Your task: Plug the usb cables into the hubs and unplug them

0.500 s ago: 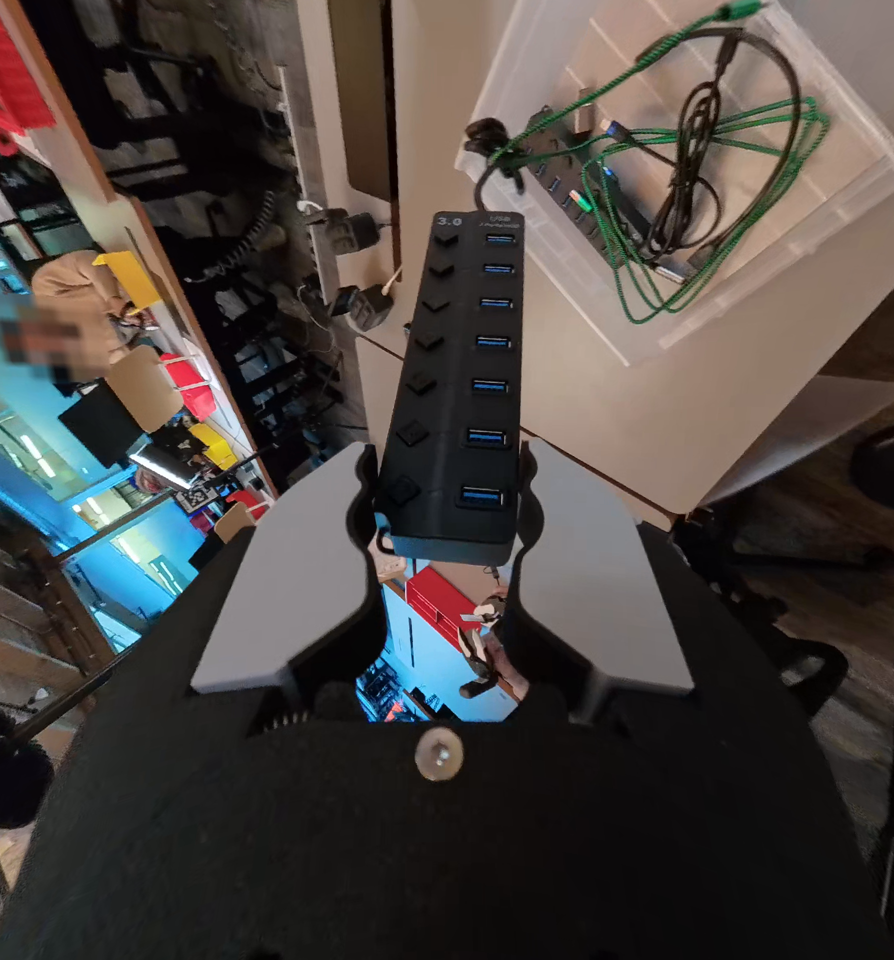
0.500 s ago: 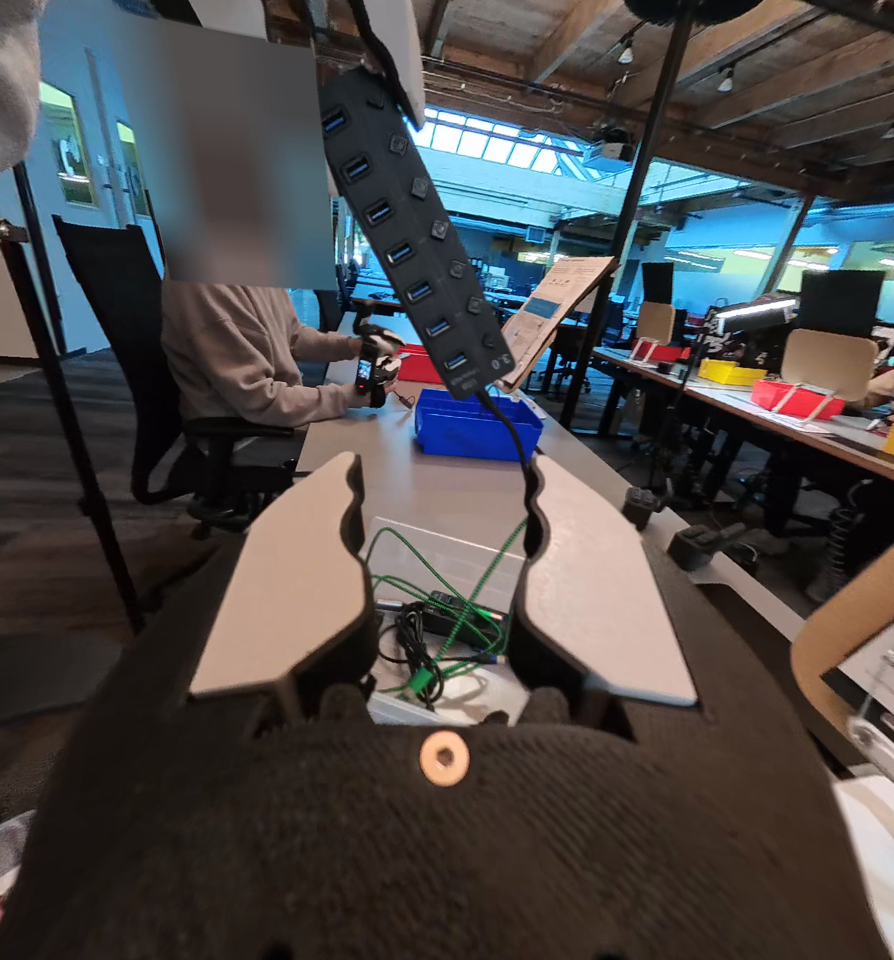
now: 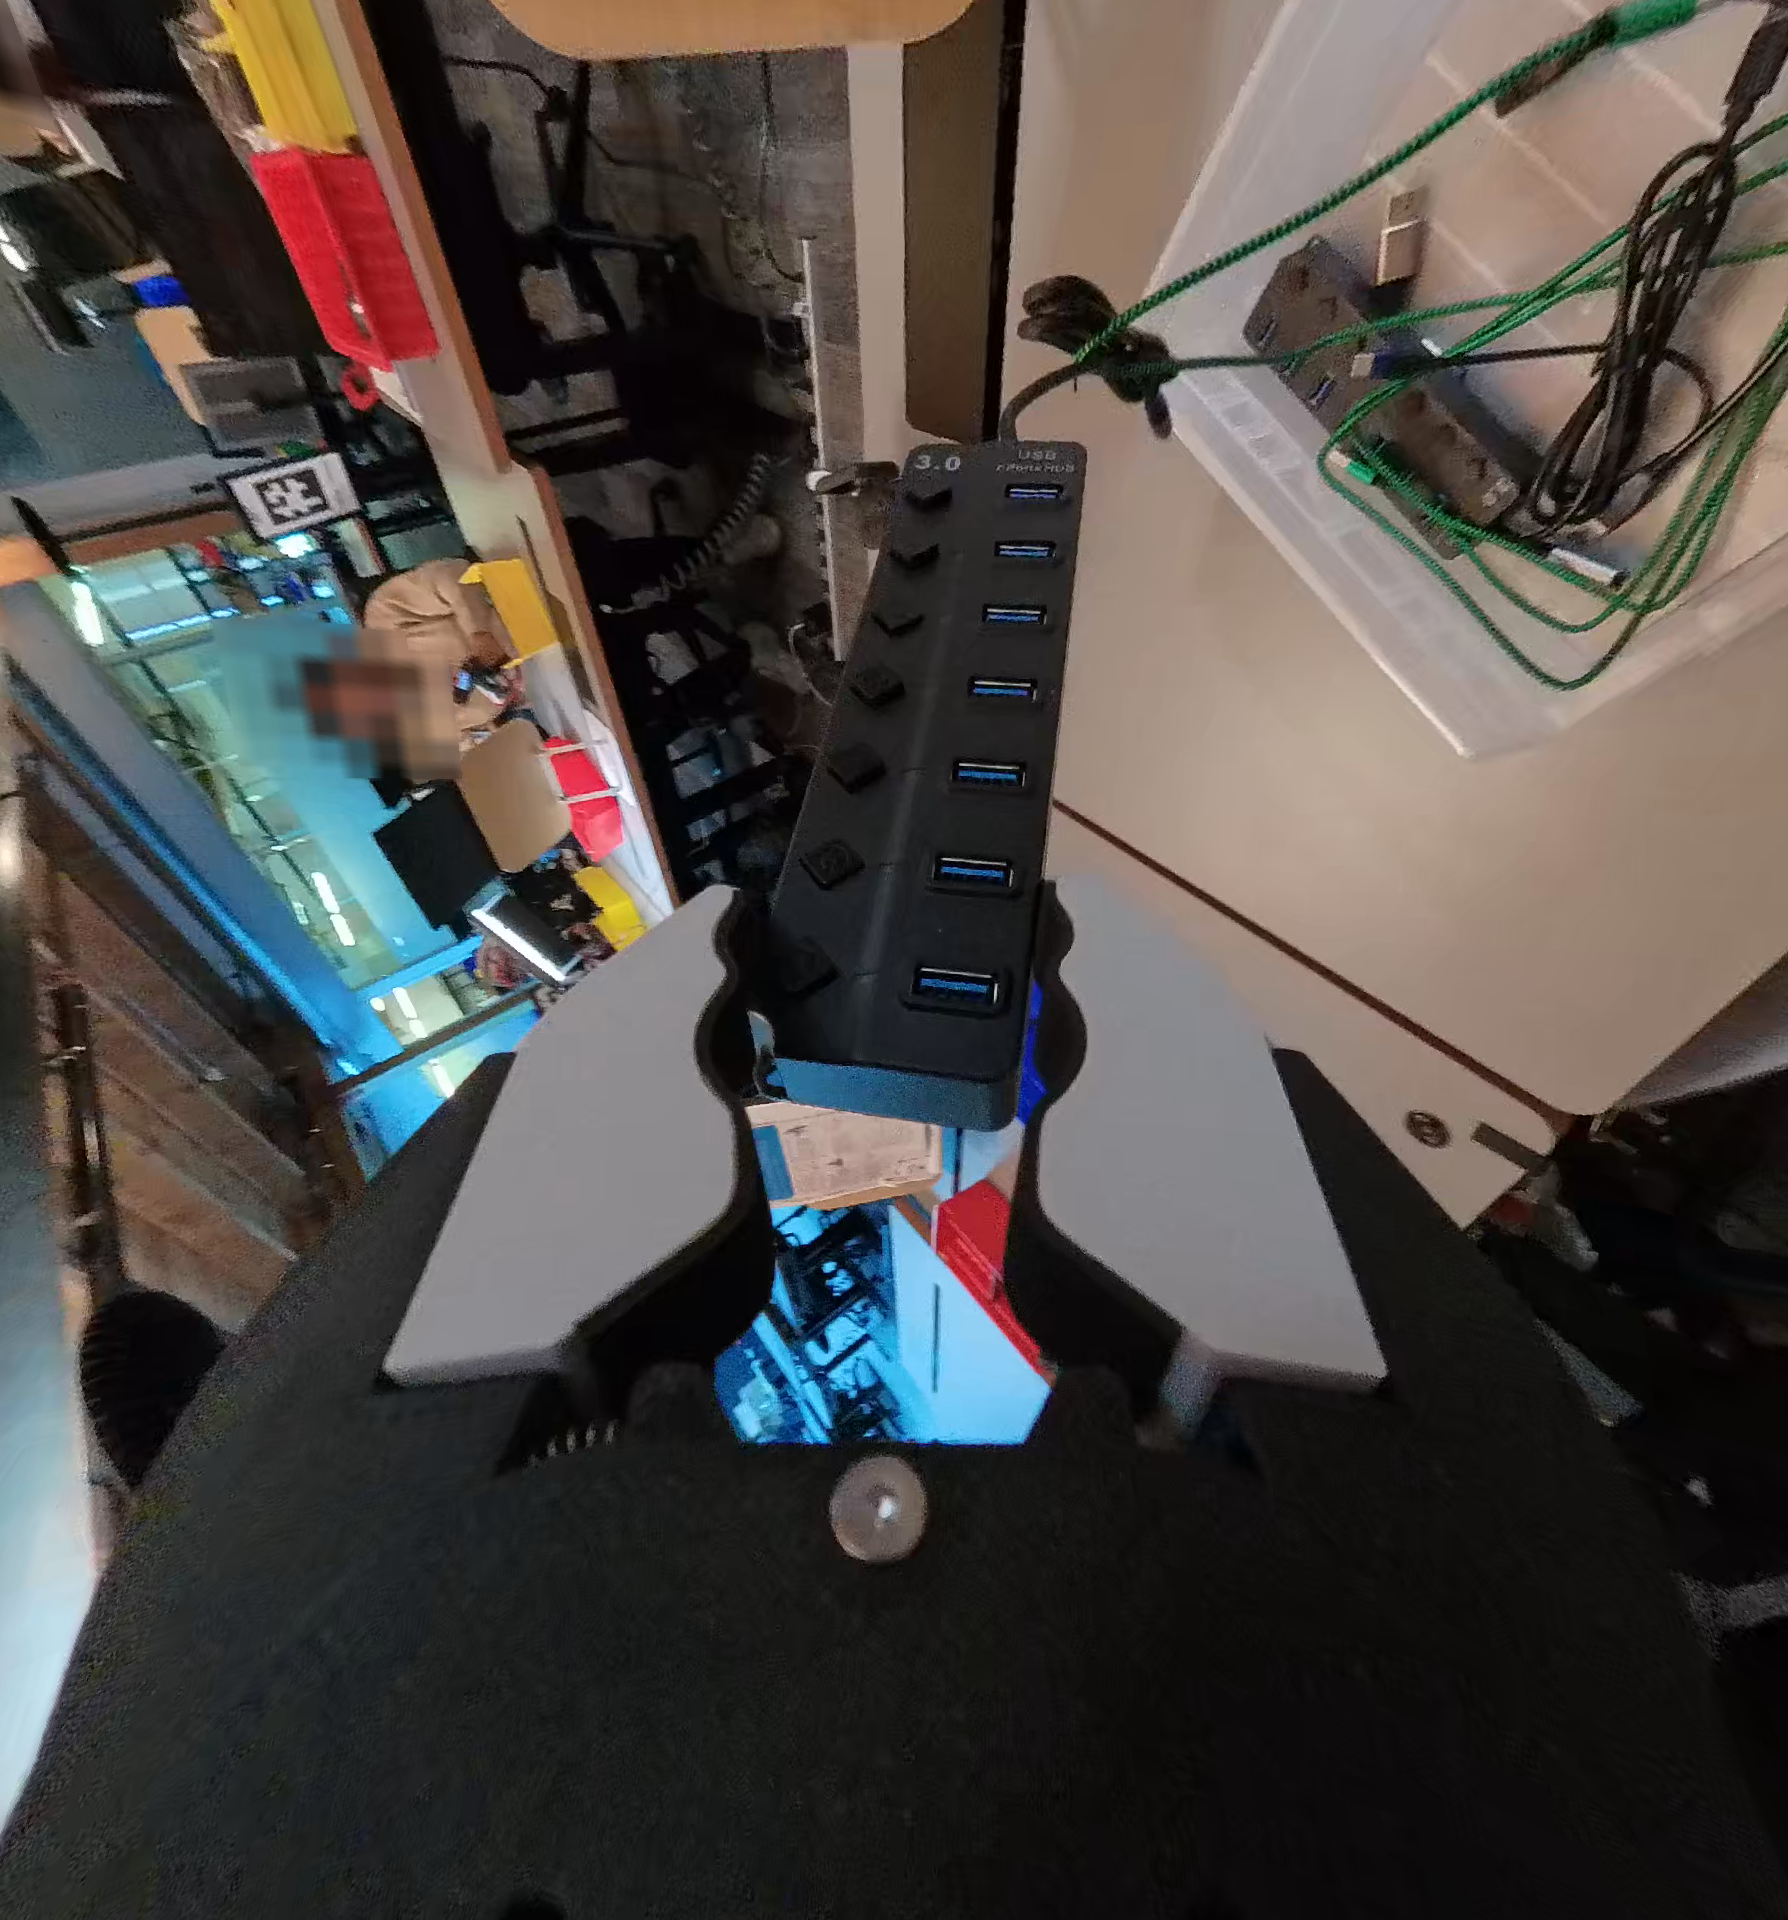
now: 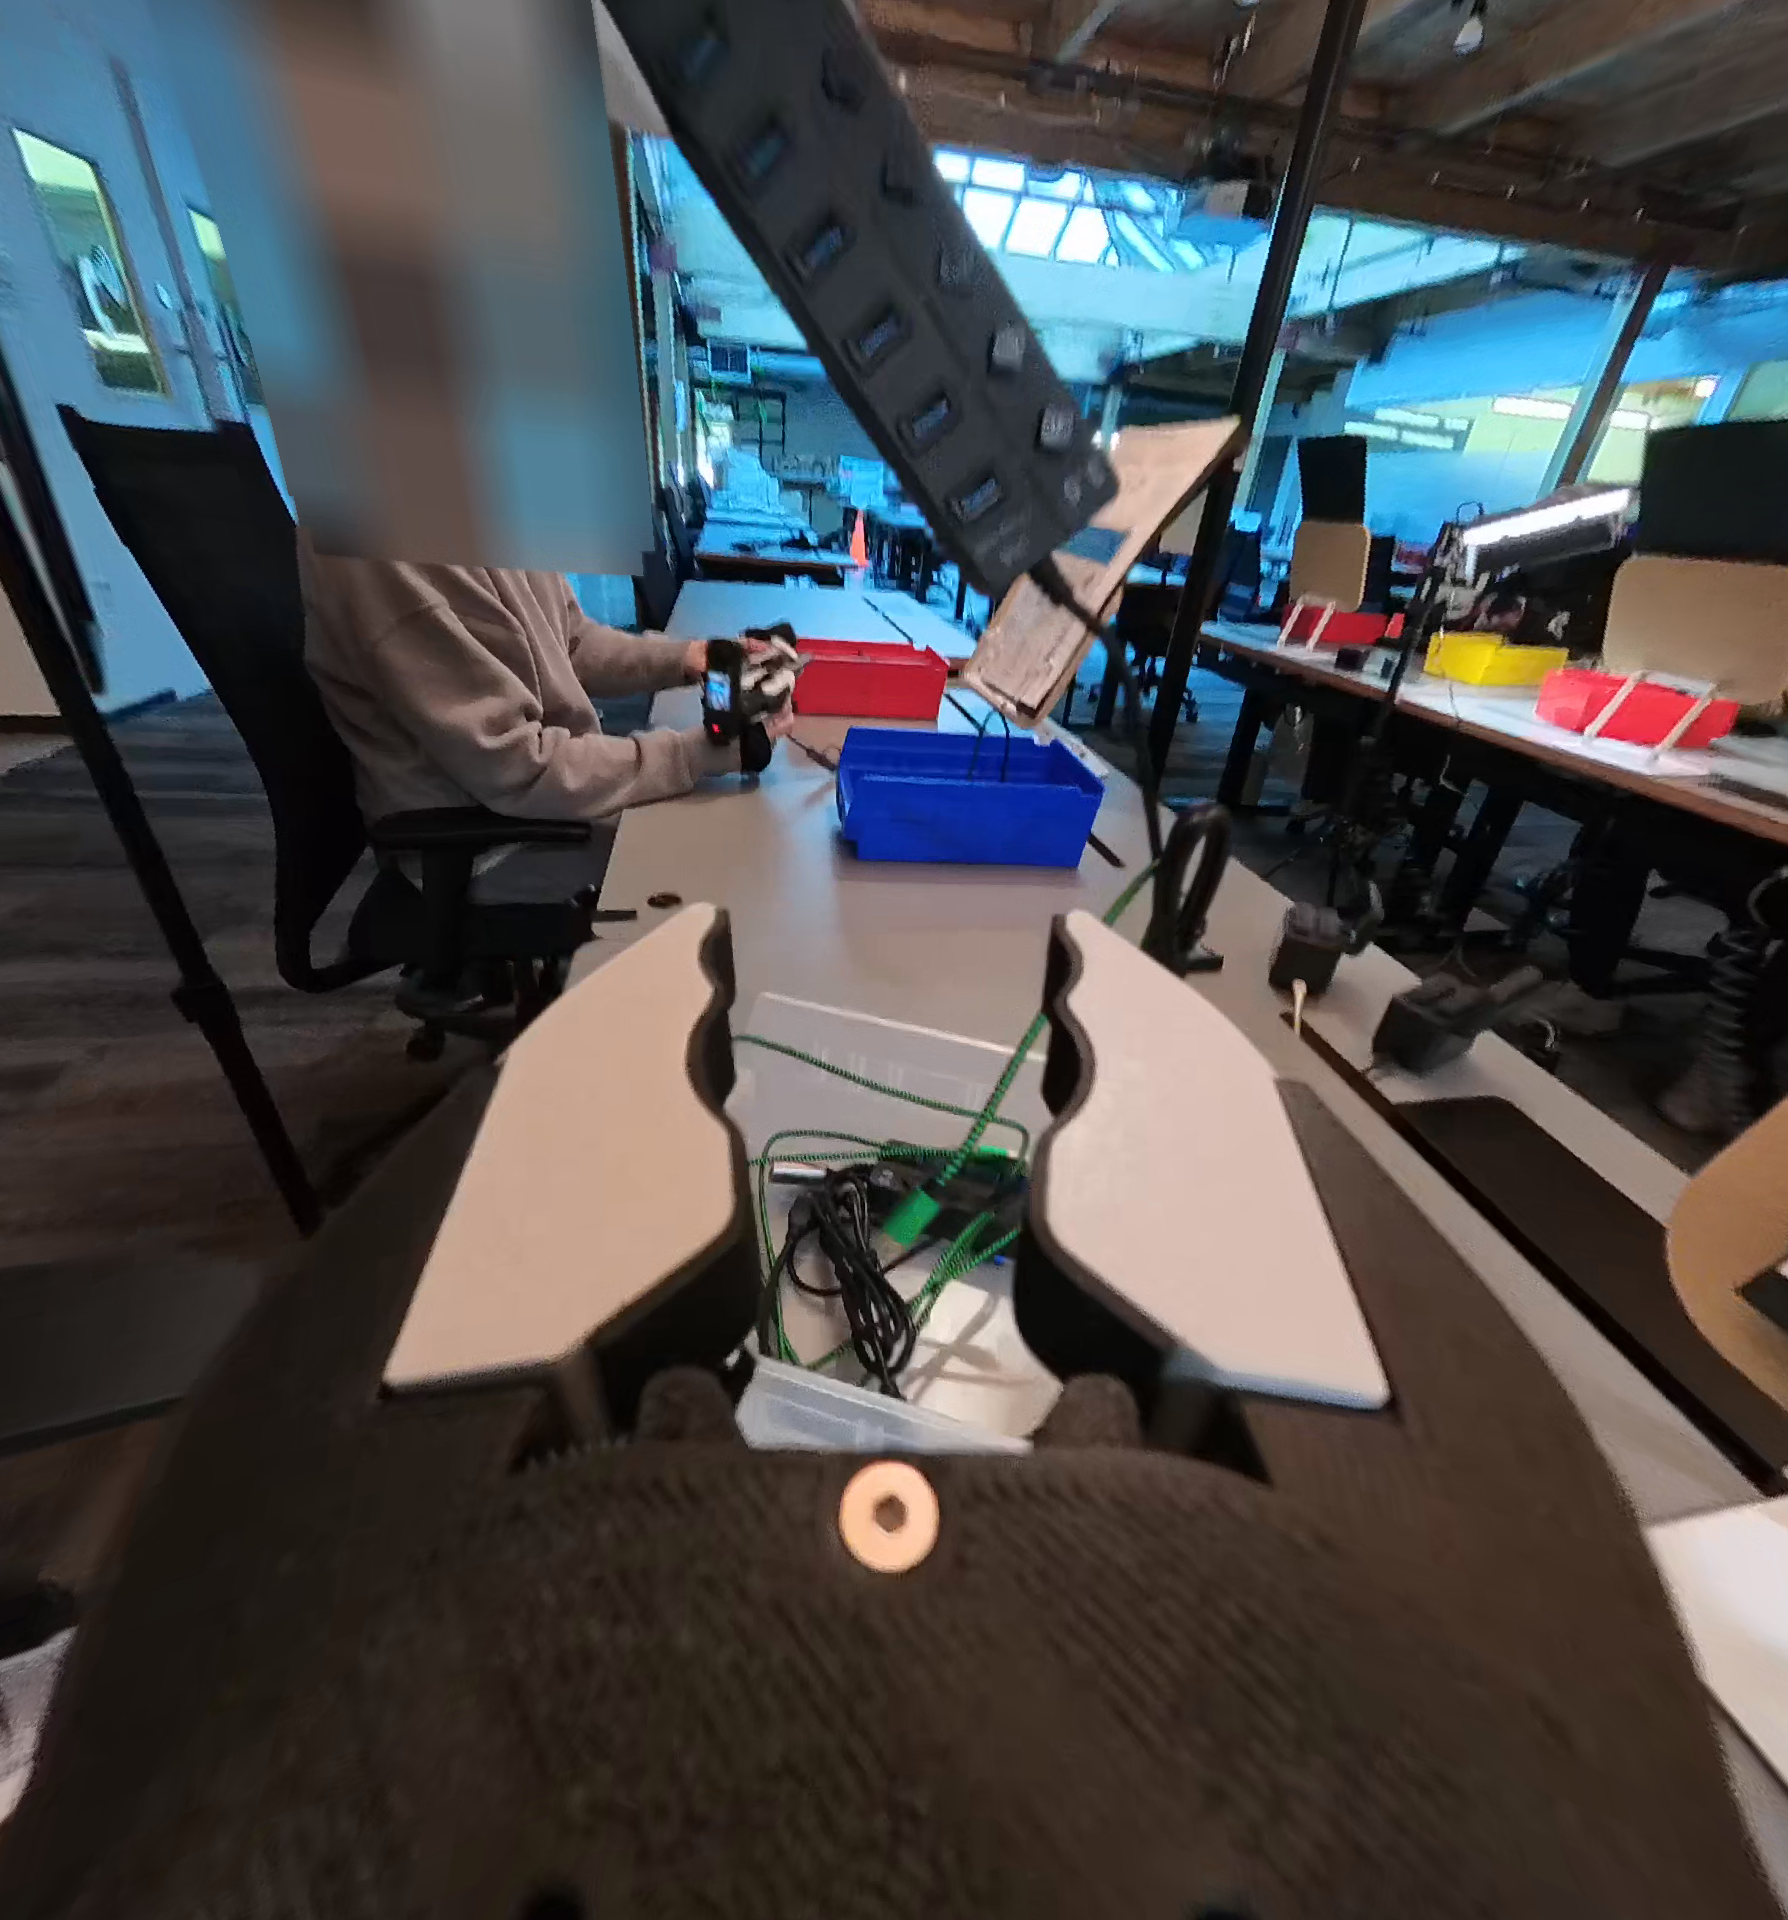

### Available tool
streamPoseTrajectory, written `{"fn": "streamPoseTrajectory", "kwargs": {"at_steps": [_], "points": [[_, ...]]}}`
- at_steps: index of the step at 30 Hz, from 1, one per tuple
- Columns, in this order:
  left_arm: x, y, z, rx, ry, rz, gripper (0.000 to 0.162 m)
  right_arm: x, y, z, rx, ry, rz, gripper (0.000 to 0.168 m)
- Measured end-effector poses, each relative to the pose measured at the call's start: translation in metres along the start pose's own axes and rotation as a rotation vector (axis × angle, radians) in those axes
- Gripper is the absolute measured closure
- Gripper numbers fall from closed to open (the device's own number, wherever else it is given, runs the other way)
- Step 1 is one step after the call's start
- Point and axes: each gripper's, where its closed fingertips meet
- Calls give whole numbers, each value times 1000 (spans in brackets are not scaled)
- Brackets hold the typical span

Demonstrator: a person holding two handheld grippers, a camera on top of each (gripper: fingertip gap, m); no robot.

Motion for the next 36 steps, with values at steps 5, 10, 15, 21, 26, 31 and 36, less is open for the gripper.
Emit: {"fn": "streamPoseTrajectory", "kwargs": {"at_steps": [5, 10, 15, 21, 26, 31, 36], "points": [[-3, -9, 22, 26, -54, -16, 106, 34, -34, -53, 84, 174, -90, 113], [0, -18, 31, 28, -92, -22, 106, 67, -40, -105, 306, 292, -43, 127], [11, -32, 24, 2, -113, -35, 105, 77, -52, -115, 337, 292, -56, 164], [49, -79, 5, 23, -69, -117, 106, 76, -56, -78, 245, 187, -4, 166], [62, -115, 14, 25, -146, -169, 106, 80, -88, -74, 209, 230, -132, 166], [47, -110, 11, -56, -250, -139, 106, 83, -108, -134, 221, 447, -207, 165], [36, -94, -7, -115, -283, -65, 106, 86, -103, -159, 261, 498, -150, 122]]}}
Point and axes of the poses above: each gripper's, where its closed fingertips meet, x out along the fingers, z out of its top, y = z × x across the jaws, and after that the axes turned 6 degrees about x, right-handed
